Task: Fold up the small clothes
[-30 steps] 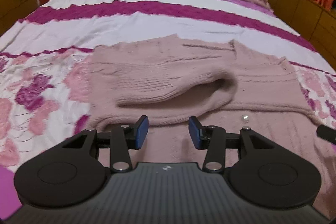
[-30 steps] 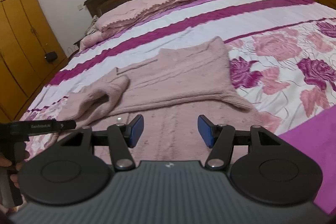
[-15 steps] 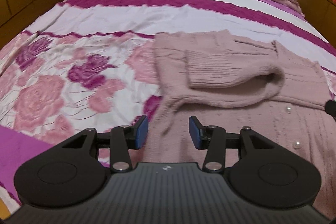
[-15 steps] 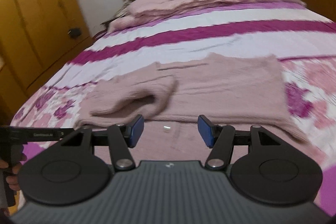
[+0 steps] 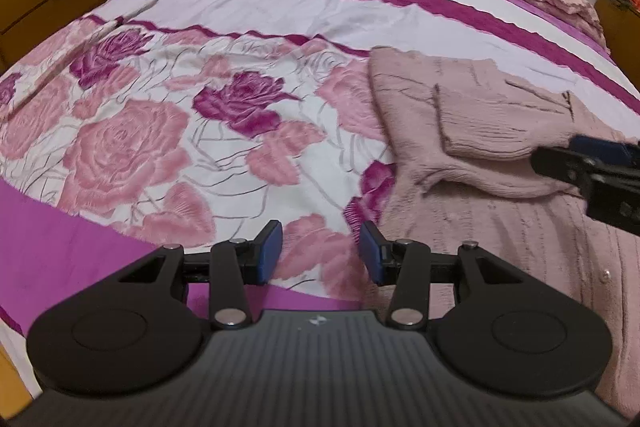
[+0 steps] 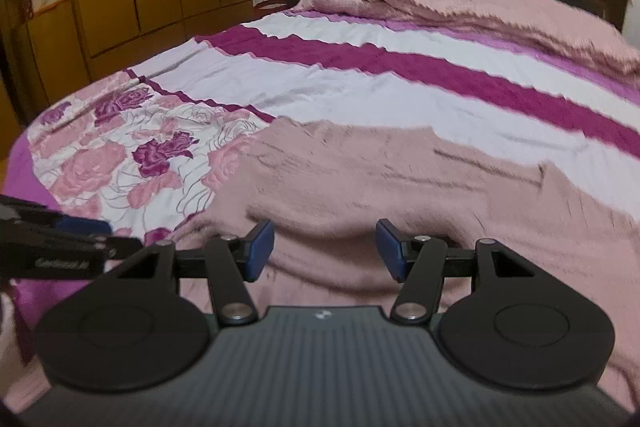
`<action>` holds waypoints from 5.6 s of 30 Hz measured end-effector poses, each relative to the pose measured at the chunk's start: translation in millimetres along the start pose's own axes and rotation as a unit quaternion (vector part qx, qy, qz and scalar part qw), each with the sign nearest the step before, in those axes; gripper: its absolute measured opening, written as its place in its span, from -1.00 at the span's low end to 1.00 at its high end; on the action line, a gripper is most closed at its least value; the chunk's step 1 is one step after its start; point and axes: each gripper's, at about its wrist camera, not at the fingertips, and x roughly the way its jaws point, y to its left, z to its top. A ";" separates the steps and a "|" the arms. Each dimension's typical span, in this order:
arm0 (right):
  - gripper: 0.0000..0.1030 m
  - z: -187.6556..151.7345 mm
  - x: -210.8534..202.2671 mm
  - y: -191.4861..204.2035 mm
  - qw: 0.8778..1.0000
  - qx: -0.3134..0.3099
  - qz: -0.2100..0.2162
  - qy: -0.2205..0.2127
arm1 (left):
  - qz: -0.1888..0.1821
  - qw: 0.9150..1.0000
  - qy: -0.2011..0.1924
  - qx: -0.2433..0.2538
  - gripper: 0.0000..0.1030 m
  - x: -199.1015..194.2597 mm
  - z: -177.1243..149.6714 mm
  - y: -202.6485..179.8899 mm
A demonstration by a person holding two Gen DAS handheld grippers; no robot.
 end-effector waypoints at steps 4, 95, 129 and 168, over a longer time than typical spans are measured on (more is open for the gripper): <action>0.11 3.0 20.9 18.6 0.999 -0.043 0.008 -0.003 | -0.001 1.000 0.000 -0.007 -0.01 1.4 -1.5 5.8; -0.70 -87.9 -69.9 -213.3 0.941 0.279 -0.180 -0.069 | -0.049 0.992 -0.033 0.114 -0.01 76.2 53.1 -113.1; 0.24 -94.7 -164.0 -125.3 0.983 0.160 -0.087 -0.033 | -0.080 0.984 -0.042 0.152 0.04 -58.6 -12.3 -90.2; 0.22 -176.1 -195.8 -6.4 0.988 -0.075 -0.022 0.135 | -0.127 0.939 0.031 0.317 0.25 -133.6 -164.5 -87.1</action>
